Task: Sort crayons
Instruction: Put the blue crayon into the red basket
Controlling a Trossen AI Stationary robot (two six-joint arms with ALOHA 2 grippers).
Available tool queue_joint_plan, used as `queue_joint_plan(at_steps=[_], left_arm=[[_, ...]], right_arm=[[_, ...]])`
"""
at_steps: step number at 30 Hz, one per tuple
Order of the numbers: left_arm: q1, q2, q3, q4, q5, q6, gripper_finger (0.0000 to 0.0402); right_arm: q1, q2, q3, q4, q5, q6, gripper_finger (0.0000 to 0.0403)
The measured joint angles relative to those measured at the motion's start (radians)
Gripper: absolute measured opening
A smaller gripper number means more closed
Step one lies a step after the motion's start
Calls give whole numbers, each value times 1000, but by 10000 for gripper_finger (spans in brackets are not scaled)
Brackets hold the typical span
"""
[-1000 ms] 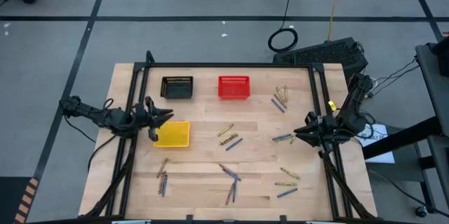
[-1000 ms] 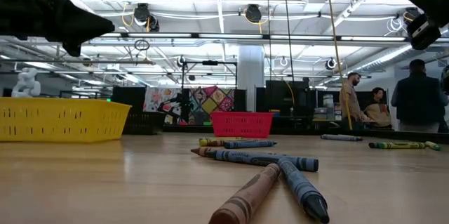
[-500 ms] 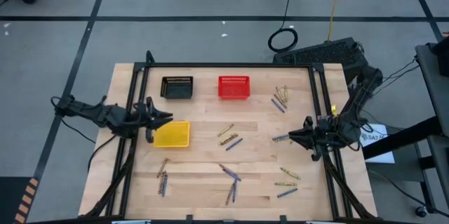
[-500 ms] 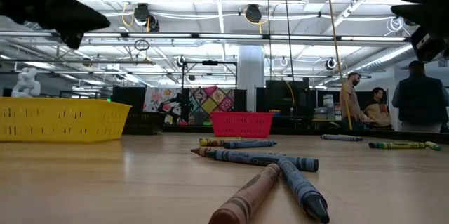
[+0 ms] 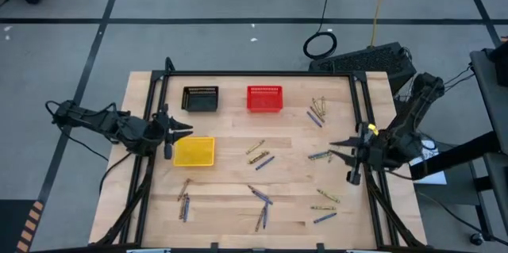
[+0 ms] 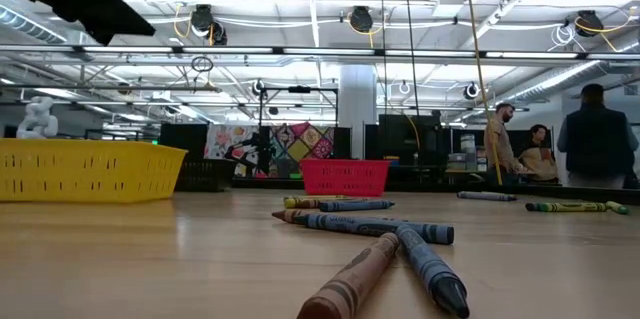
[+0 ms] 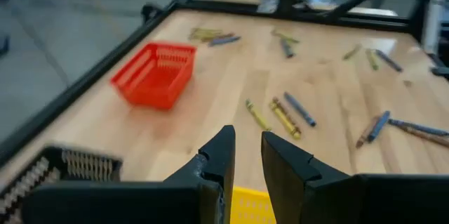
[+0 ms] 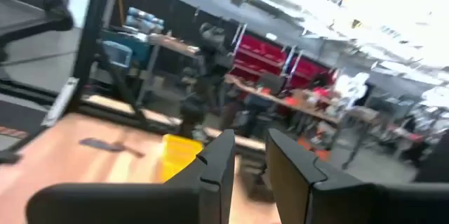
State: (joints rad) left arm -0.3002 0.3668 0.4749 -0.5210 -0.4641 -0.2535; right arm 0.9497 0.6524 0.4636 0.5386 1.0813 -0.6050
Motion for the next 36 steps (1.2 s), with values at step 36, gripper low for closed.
queue_joint_plan(at_steps=[36], left_arm=[[-2, 6, 0, -84, 153, -81, 75]], right_arm=[[-409, 75, 191, -450, 213, 607, 70]])
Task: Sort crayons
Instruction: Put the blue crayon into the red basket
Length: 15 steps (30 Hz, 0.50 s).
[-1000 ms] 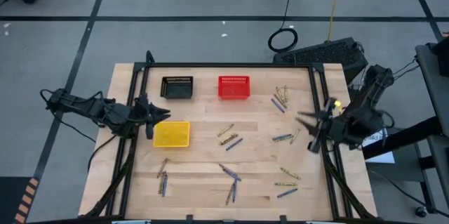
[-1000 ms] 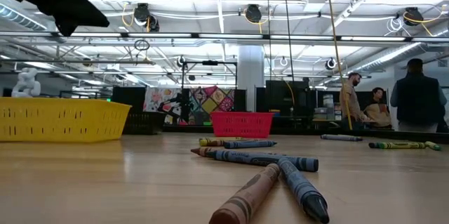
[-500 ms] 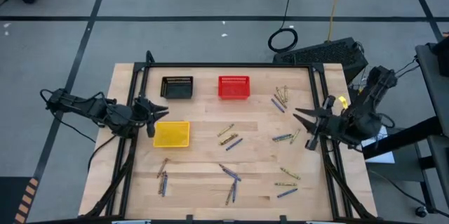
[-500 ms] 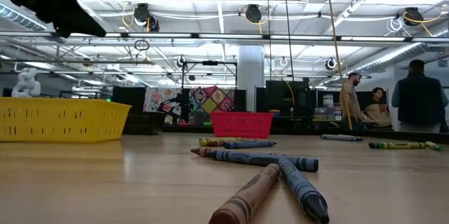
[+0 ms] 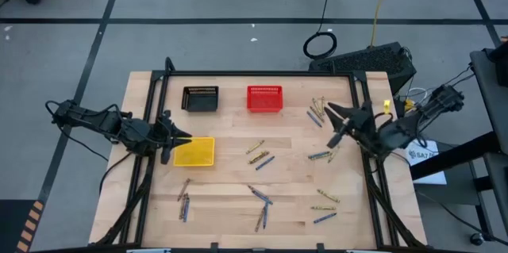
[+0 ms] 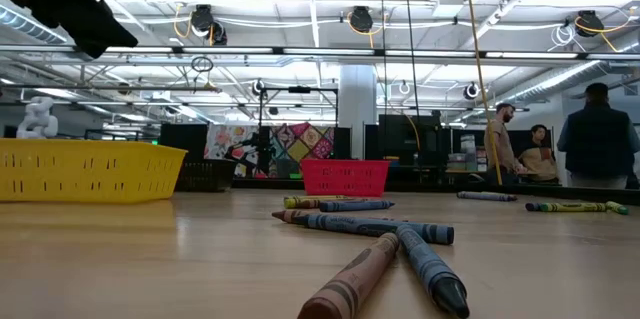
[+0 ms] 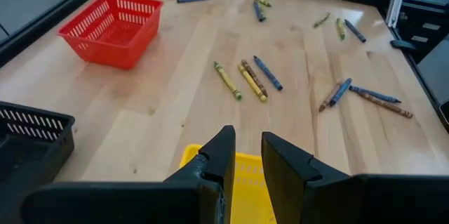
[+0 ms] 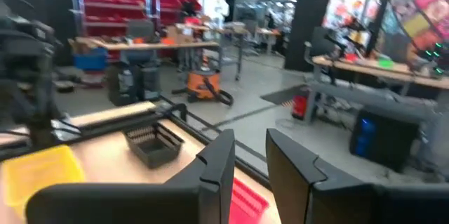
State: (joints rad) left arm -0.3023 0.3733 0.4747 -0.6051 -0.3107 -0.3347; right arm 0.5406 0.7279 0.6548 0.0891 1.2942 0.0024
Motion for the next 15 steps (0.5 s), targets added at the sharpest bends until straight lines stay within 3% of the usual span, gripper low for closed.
queue_joint_plan(at_steps=[5, 10, 15], left_arm=[[0, 0, 0, 25, 0, 0, 75], [0, 0, 0, 61, 18, 17, 75], [0, 0, -1, 68, 29, 66, 75]], right_arm=[[-131, -4, 0, -181, -240, 210, 70], [-278, -26, 0, -218, -533, 217, 70], [-409, -51, 0, -401, -634, 218, 70]])
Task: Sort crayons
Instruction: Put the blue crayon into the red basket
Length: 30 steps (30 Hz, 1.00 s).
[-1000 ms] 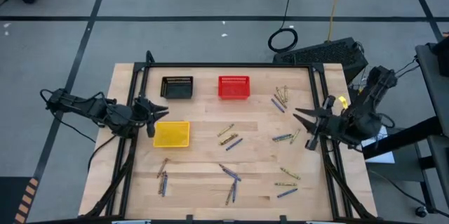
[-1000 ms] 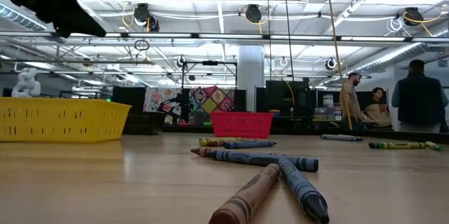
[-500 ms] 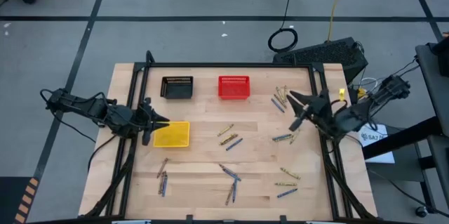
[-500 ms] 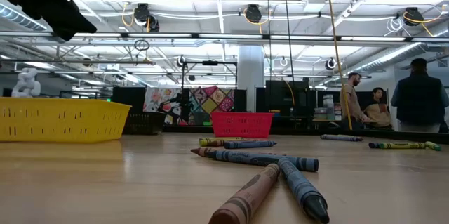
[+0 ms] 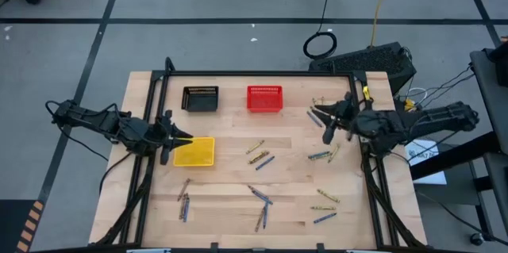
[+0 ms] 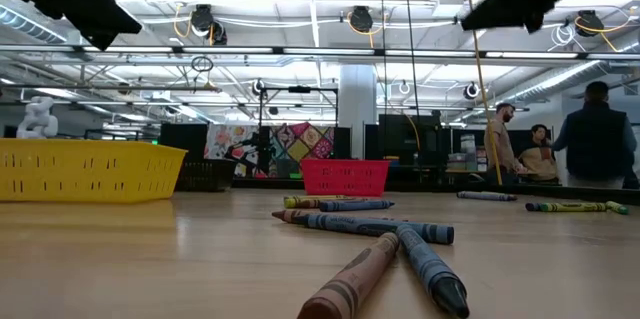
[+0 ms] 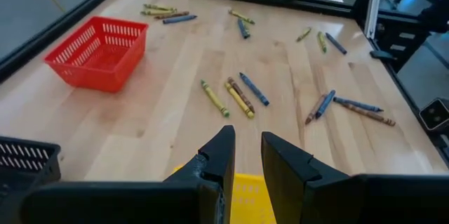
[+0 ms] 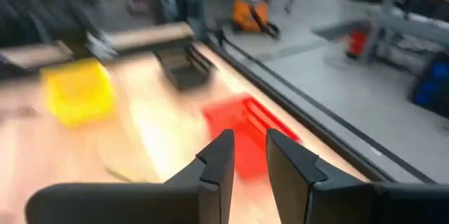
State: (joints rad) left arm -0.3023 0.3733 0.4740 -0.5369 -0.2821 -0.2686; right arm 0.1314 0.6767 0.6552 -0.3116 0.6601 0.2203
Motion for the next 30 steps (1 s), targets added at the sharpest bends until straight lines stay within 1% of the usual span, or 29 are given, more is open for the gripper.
queue_joint_plan(at_steps=[4, 6, 8, 11, 15, 18, 22, 24, 27, 30], left_arm=[[0, 0, 0, 27, 18, -23, 75], [0, 4, 0, 59, 44, -51, 75], [0, 17, 0, 85, 54, -84, 75], [0, 40, 0, 87, 55, -93, 75], [0, 101, 0, 75, 90, -76, 75], [0, 151, 0, 75, 137, -37, 75], [0, 207, 0, 85, 144, -47, 75], [0, 230, 0, 93, 142, -54, 75], [0, 259, 0, 100, 134, -59, 75], [0, 277, 0, 115, 132, -59, 75]], right_arm=[[-76, -4, 0, -142, -10, 7, 70], [-96, -3, 0, -172, -10, 9, 70], [-109, -4, 0, -168, -11, 35, 70], [-114, -4, 0, -156, -18, 108, 70], [-114, 18, 0, -157, -86, 180, 70], [-114, 59, 0, -156, -88, 186, 70], [-141, 124, 0, -122, -88, 190, 71], [-170, 151, 0, -89, -94, 243, 71], [-239, 188, 26, -95, -188, 335, 71], [-321, 223, 77, -161, -298, 377, 71]])
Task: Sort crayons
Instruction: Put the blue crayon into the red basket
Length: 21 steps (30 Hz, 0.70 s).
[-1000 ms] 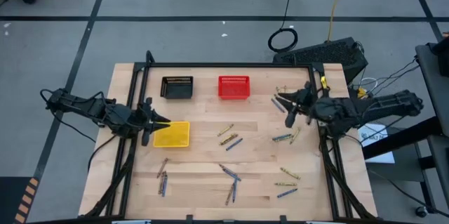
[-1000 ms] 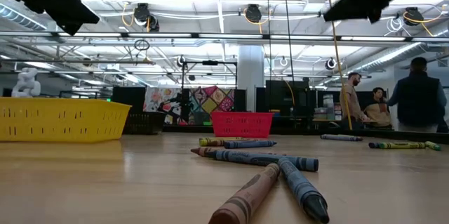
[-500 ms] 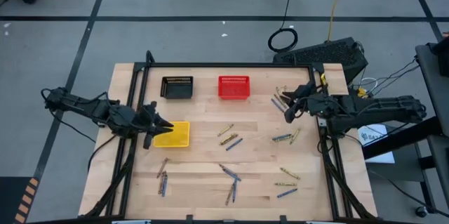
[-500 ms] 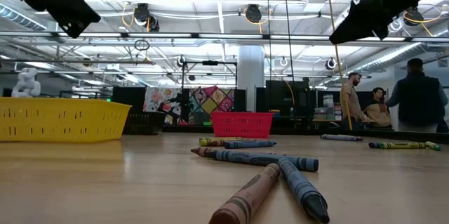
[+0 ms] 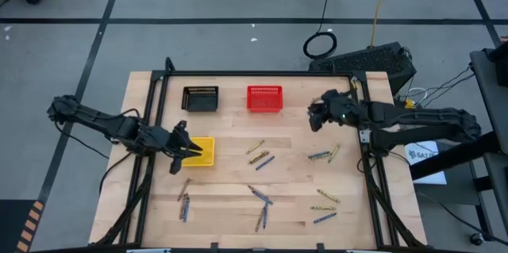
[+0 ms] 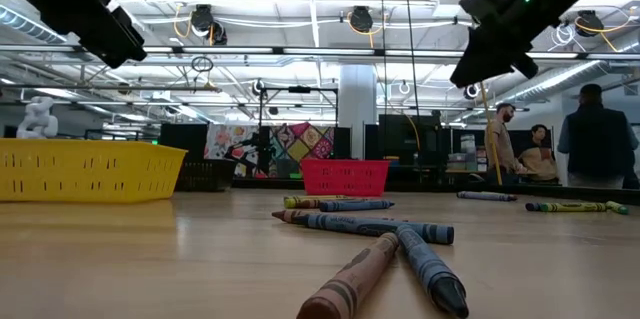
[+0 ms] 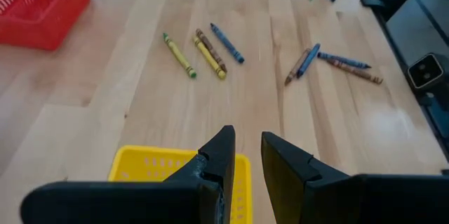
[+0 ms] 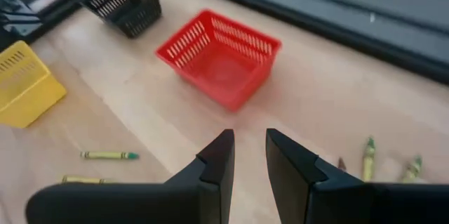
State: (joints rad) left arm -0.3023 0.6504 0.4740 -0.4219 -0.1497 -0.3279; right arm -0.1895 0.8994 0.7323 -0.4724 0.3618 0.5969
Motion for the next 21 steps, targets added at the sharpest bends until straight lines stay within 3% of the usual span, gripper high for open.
queue_joint_plan(at_steps=[11, 21], left_arm=[[0, 19, 0, 0, -4, -3, 75], [0, 19, 0, -1, -4, -3, 75]], right_arm=[[-243, 160, 97, -97, -417, -72, 71], [-269, 231, 97, -169, -412, -195, 87]])
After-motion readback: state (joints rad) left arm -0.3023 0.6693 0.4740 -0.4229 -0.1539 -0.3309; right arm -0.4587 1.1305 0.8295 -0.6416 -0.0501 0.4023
